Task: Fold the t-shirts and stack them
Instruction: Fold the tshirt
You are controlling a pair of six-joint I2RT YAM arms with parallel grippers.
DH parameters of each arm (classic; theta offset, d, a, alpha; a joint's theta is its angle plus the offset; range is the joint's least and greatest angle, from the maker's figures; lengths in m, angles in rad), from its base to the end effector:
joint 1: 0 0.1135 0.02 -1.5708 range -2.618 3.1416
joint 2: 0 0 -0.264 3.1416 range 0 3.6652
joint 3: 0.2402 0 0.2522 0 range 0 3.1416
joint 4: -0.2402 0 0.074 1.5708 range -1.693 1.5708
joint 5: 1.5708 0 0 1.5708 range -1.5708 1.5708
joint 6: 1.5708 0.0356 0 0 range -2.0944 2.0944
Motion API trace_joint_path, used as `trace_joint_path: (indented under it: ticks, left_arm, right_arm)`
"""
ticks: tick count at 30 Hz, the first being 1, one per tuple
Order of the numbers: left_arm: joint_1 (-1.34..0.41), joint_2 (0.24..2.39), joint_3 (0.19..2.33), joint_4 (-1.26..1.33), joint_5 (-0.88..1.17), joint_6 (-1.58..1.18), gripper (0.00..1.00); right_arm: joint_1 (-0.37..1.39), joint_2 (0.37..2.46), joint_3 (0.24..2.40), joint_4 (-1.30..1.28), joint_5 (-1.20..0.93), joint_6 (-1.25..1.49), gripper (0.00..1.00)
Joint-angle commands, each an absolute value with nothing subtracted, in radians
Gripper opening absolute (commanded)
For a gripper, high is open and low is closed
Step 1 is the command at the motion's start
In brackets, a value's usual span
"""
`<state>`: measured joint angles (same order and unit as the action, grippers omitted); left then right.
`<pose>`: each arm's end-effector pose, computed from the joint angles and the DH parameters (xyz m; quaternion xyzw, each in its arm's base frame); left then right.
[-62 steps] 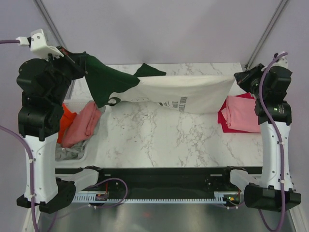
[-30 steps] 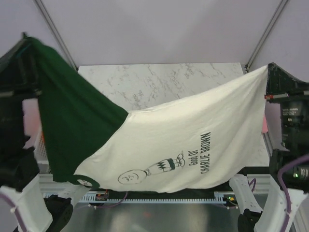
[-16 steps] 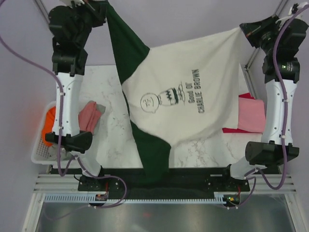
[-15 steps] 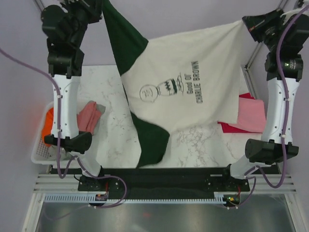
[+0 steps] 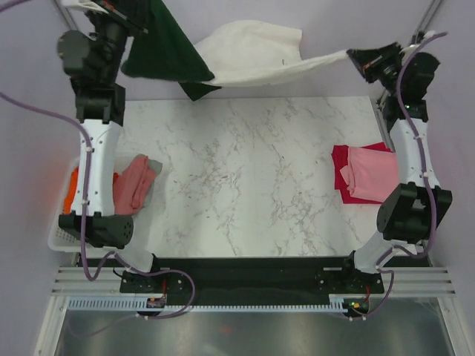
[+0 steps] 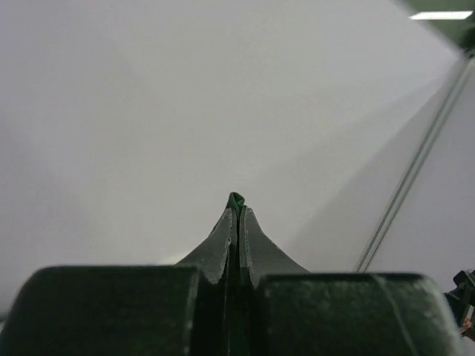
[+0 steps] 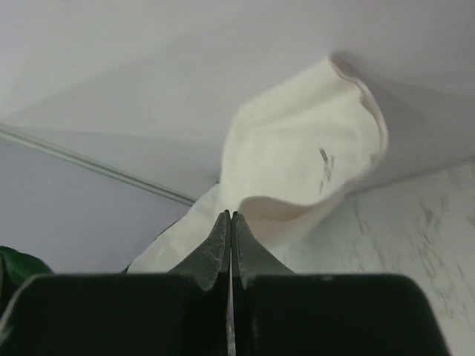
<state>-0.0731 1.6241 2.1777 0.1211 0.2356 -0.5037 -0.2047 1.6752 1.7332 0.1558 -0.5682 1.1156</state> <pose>0.2943 -0.0299 0.6248 0.0116 0.4429 -0.3034 0.8436 0.3860 -0.0606 0.4722 0.1971 0.6097 0.4867 0.5938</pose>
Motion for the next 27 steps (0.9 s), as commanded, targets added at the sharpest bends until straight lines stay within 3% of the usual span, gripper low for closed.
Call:
trace_joint_path:
  ticks: [1,4,13,20,27]
  left_arm:
    - [-0.067,1.649,1.862,0.127,0.289,-0.518,0.02]
    - [-0.067,1.527,1.568,0.202,0.216,-0.537,0.02]
    - [-0.067,1.168,1.019,0.238,0.110,-0.569,0.02]
    - [-0.069,0.794,0.824,0.114,0.146,-0.580,0.02]
    - [-0.069,0.583,0.732,-0.066,0.218,-0.563,0.02]
  right_arm:
    - [-0.198,1.689,1.554,0.325,-0.637,1.124,0.00]
    - [-0.193,1.672,1.279,0.413,-0.620,1.105,0.00]
    - [-0.196,1.614,0.962,0.296,-0.543,0.901,0.00]
    - [-0.241,1.372,0.677,0.181,-0.448,0.802,0.00]
    - [-0.244,1.008,0.502,0.003,-0.399,0.720,0.00]
